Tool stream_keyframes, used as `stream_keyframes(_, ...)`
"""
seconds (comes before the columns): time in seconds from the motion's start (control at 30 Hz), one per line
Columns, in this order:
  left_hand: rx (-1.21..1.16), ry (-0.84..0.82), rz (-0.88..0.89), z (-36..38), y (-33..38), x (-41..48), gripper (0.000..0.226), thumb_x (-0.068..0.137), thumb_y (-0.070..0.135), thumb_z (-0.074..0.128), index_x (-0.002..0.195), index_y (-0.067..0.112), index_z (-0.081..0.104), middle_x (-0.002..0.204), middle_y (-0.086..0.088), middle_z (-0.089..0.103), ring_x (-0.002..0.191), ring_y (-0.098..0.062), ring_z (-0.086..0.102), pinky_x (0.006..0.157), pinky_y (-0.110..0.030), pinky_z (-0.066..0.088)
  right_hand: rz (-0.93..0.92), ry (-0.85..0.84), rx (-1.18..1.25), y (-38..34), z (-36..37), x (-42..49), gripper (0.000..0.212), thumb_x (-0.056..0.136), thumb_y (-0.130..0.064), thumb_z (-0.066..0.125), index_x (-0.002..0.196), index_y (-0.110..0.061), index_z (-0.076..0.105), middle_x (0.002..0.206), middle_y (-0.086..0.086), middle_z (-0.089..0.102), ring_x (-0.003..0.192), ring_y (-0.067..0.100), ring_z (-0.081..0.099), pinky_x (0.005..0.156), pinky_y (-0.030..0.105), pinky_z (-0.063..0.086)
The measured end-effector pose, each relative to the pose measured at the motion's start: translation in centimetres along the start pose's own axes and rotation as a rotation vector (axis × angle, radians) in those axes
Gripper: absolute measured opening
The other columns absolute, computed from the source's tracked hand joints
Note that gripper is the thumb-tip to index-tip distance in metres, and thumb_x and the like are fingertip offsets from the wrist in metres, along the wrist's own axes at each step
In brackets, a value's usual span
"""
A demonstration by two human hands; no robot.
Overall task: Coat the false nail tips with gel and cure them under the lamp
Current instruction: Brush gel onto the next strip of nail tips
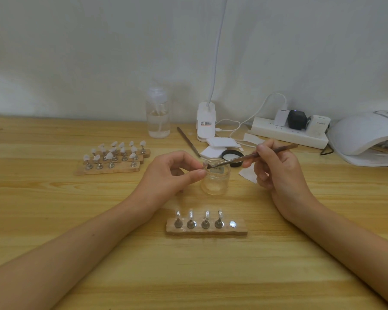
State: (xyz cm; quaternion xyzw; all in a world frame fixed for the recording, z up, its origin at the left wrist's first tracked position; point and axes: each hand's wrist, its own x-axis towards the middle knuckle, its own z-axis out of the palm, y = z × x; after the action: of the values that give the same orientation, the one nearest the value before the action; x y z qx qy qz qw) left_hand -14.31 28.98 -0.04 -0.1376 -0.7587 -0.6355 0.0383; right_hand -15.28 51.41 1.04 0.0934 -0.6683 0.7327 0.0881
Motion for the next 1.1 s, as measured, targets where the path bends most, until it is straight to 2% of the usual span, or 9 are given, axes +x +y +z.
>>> stream_keyframes(0.17,0.005,0.002,-0.003,0.0,0.06,-0.06,0.023,0.068,0.035,0.079,0.082,0.018,0.071,0.084,0.005,0.074,0.055,-0.004,0.053,0.053,-0.016,0.046,-0.015,0.002,0.038,-0.17,-0.08,-0.02,0.018,0.1,-0.022,0.049,0.083,-0.017,0.051,0.073,0.003,0.071,0.049,0.006,0.042,0.041,0.015,0.029)
stream_keyframes(0.3,0.004,-0.002,0.001,-0.05,0.04,-0.05,0.016,0.074,0.025,0.08,0.083,0.016,0.07,0.082,0.007,0.073,0.055,-0.004,0.052,0.053,-0.016,0.046,0.006,0.01,0.009,0.02,-0.05,-0.02,0.018,0.101,-0.021,0.05,0.084,-0.016,0.052,0.073,0.003,0.071,0.049,0.006,0.043,0.04,0.013,0.031)
stream_keyframes(0.43,0.012,0.001,0.009,-0.02,0.21,-0.18,0.024,0.068,0.035,0.078,0.083,0.017,0.071,0.089,0.003,0.074,0.055,-0.004,0.052,0.054,-0.017,0.047,-0.012,0.013,0.051,0.01,-0.22,0.08,0.02,0.102,-0.021,0.049,0.083,-0.018,0.052,0.075,0.005,0.071,0.051,0.008,0.046,0.04,0.015,0.033)
stream_keyframes(0.5,0.016,0.009,0.009,-0.01,0.17,-0.15,0.016,0.073,0.026,0.08,0.082,0.017,0.071,0.087,0.004,0.073,0.055,-0.005,0.051,0.054,-0.017,0.047,-0.035,-0.025,0.037,0.07,-0.13,0.05,0.019,0.101,-0.023,0.05,0.083,-0.018,0.053,0.078,0.007,0.072,0.052,0.008,0.05,0.041,0.016,0.034)
stream_keyframes(0.6,0.017,0.015,0.015,-0.01,0.09,-0.11,0.009,0.078,0.017,0.079,0.082,0.016,0.071,0.084,0.005,0.072,0.054,-0.005,0.051,0.053,-0.016,0.046,-0.001,0.035,0.009,0.31,-0.15,0.17,0.022,0.102,-0.021,0.05,0.08,-0.019,0.054,0.073,0.005,0.071,0.051,0.006,0.049,0.04,0.015,0.033)
stream_keyframes(0.67,0.016,0.015,0.019,-0.01,0.12,-0.11,0.009,0.078,0.018,0.079,0.081,0.017,0.071,0.084,0.006,0.073,0.053,-0.004,0.051,0.053,-0.015,0.046,0.0,0.057,0.041,0.34,-0.32,0.25,0.023,0.102,-0.02,0.05,0.079,-0.02,0.054,0.071,0.005,0.071,0.05,0.006,0.049,0.04,0.014,0.034)
stream_keyframes(0.8,0.015,0.019,0.021,-0.04,0.14,-0.15,0.009,0.078,0.019,0.08,0.08,0.019,0.071,0.083,0.007,0.072,0.054,-0.006,0.052,0.054,-0.016,0.046,-0.042,-0.03,0.035,0.2,-0.15,0.05,0.018,0.1,-0.022,0.052,0.083,-0.017,0.054,0.076,0.005,0.072,0.053,0.007,0.053,0.041,0.016,0.036)
stream_keyframes(0.93,0.0,0.02,0.044,-0.06,0.03,-0.23,0.01,0.078,0.017,0.079,0.079,0.017,0.07,0.082,0.008,0.072,0.053,-0.006,0.052,0.053,-0.016,0.046,-0.017,0.052,0.039,0.28,-0.35,0.21,0.021,0.102,-0.017,0.049,0.081,-0.015,0.053,0.07,0.005,0.07,0.051,0.008,0.049,0.04,0.016,0.034)
stream_keyframes(1.1,0.011,0.03,0.058,-0.06,0.08,-0.18,0.011,0.081,0.013,0.078,0.076,0.019,0.069,0.084,0.008,0.072,0.054,-0.007,0.052,0.054,-0.017,0.047,-0.027,-0.025,0.015,0.0,-0.09,-0.08,0.017,0.096,-0.027,0.054,0.084,-0.015,0.054,0.075,0.004,0.071,0.055,0.007,0.052,0.042,0.016,0.036)
